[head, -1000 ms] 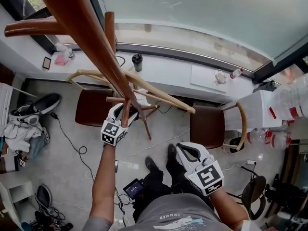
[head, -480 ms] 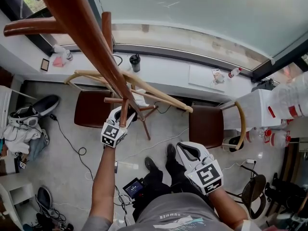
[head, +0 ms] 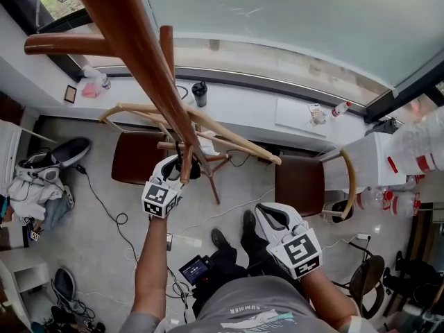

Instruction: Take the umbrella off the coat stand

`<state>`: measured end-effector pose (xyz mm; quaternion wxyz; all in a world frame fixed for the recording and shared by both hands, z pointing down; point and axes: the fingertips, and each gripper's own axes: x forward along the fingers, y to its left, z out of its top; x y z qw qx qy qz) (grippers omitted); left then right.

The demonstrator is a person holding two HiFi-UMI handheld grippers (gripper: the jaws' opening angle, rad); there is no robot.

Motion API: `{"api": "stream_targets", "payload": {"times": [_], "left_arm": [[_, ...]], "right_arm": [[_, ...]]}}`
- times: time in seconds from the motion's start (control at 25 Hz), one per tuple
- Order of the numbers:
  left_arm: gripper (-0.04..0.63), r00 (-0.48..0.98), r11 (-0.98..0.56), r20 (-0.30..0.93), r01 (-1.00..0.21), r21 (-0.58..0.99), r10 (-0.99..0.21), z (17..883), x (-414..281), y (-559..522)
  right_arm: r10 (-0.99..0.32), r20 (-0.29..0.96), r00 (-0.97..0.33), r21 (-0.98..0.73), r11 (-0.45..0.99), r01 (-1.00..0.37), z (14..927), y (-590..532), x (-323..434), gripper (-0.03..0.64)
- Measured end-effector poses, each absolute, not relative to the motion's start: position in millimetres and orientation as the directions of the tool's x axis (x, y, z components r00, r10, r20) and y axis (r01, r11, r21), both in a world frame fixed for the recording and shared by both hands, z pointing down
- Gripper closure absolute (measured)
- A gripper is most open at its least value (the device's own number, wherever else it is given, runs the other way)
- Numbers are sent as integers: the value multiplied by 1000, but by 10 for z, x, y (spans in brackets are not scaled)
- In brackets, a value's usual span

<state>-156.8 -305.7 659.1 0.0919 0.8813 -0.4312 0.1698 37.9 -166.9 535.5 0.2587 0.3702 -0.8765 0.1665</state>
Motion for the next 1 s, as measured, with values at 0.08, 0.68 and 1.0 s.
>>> {"api": "stream_targets", "payload": {"times": [0.08, 0.68, 1.0], "left_arm": [[442, 565, -605, 369, -796, 7, -738, 6469, -1604, -3031], [442, 489, -525, 315, -851, -36, -814, 5574, -2086, -2917], [442, 425, -460, 271, -885, -78, -864, 5146, -2441, -2798]], "right_arm": [[-564, 570, -597, -97, 676, -731, 5321, -1665, 344, 614], [-592, 510, -624, -67, 696, -715, 4958, -1695, 176, 614], [-590, 480, -649, -54, 719, -693, 4802, -1657, 0, 614]]}}
